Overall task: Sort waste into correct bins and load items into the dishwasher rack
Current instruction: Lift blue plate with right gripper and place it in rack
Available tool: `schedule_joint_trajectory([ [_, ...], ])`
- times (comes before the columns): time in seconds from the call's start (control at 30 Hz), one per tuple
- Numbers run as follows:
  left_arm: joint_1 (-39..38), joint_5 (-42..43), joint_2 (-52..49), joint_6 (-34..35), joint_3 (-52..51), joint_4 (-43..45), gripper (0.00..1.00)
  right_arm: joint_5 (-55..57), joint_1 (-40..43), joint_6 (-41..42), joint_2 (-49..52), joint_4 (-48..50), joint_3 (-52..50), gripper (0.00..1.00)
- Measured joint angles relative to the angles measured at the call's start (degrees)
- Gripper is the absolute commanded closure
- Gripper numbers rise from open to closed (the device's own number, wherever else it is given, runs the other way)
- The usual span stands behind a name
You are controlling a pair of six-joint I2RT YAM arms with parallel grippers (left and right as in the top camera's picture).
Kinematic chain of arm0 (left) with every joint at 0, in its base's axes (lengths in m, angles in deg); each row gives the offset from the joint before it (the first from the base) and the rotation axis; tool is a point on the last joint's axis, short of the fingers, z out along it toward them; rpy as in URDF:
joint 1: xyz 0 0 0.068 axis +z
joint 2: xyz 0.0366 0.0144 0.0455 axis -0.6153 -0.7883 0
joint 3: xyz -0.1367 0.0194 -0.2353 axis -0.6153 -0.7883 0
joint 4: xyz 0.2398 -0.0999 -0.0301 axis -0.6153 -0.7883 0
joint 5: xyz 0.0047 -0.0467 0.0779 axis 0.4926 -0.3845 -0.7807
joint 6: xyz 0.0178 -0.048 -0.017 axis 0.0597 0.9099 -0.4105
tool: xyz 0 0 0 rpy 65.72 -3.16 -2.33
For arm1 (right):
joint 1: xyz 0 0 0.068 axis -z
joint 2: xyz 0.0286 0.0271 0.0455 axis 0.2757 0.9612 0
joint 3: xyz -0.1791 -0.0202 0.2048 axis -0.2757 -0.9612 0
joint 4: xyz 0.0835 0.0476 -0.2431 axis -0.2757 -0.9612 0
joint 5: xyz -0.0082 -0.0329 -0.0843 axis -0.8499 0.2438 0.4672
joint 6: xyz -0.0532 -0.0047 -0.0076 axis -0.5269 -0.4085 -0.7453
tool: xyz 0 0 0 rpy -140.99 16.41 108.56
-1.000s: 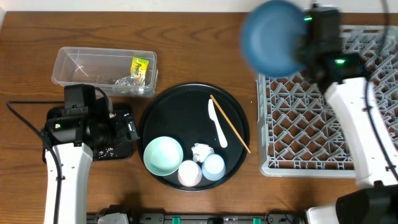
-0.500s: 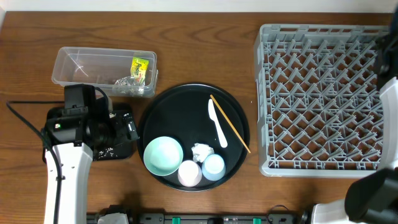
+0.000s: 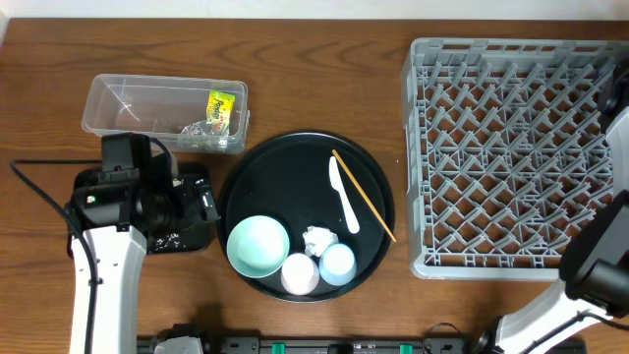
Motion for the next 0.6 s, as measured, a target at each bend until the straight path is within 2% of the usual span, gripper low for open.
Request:
schedule_joint_trajectory([
  [0.27,0.0,0.0,0.0,1.2,0.0,0.0,0.03,-2.7,0.3,-2.6,4.8,1.4,0.0,0.99],
  [0.6,0.0,0.0,0.0,1.7,0.0,0.0,0.03,-3.8,0.3,-3.0,5.4,3.8,0.4,0.99],
])
